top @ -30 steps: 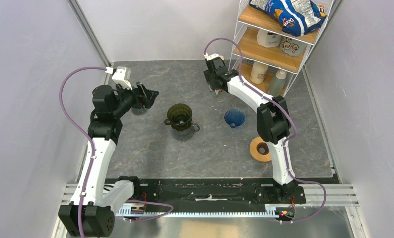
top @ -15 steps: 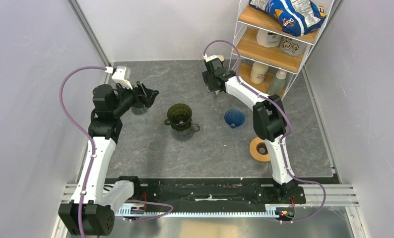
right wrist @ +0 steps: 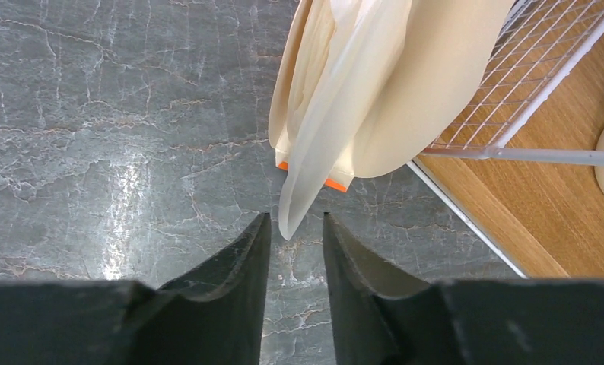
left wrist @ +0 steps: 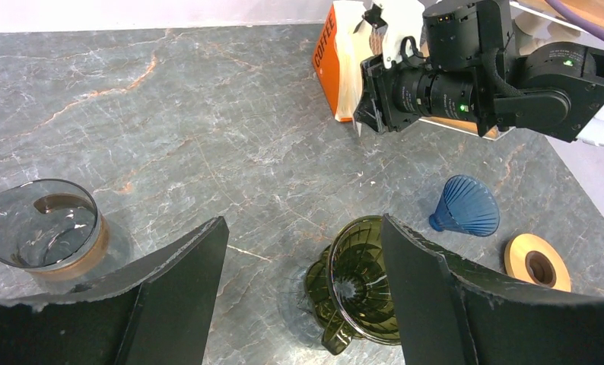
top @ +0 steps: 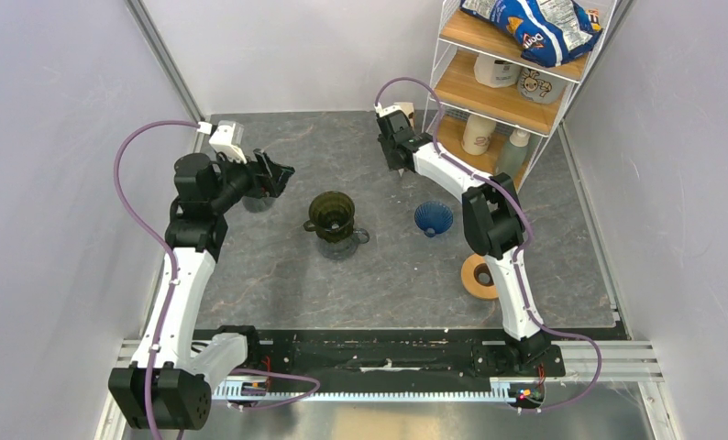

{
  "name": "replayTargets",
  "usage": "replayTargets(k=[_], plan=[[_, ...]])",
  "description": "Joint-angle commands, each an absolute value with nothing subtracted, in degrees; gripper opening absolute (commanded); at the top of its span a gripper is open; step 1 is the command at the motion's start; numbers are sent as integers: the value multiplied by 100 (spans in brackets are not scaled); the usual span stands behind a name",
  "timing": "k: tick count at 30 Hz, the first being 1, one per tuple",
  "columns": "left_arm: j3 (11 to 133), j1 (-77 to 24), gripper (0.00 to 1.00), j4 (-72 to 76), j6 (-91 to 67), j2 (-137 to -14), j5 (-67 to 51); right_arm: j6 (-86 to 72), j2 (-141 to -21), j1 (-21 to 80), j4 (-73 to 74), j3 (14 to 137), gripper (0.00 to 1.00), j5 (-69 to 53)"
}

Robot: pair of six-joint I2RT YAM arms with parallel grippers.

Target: Place the coffee filter in the dripper

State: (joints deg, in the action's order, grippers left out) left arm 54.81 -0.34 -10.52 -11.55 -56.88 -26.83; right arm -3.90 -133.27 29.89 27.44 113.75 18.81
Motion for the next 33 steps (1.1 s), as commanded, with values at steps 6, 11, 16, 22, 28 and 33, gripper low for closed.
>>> replayTargets(k=[6, 11, 16, 22, 28, 33], plan=[[5713, -9, 81, -782, -1241, -5711, -2698, -284, -13184, 2997, 2537, 11451, 15, 2186], [5695, -9, 81, -756, -1237, -5721, -2725, -247, -13157, 2988, 2523, 11460, 0, 2267], [5695, -9, 81, -747, -1179, -5739, -2753, -263, -13104, 2990, 2549, 11446, 0, 2180], [5671, -9, 81, -721, -1177, -5766, -2813, -334, -12645, 3006, 2499, 11065, 0, 1995], [5658, -9, 81, -677, -1169, -5812, -2856, -273, -12416, 3050, 2418, 10561, 0, 1857], [5691, -9, 81, -659, -1169, -5846, -2889, -351, -12577, 3067, 2626, 10625, 18, 1781]])
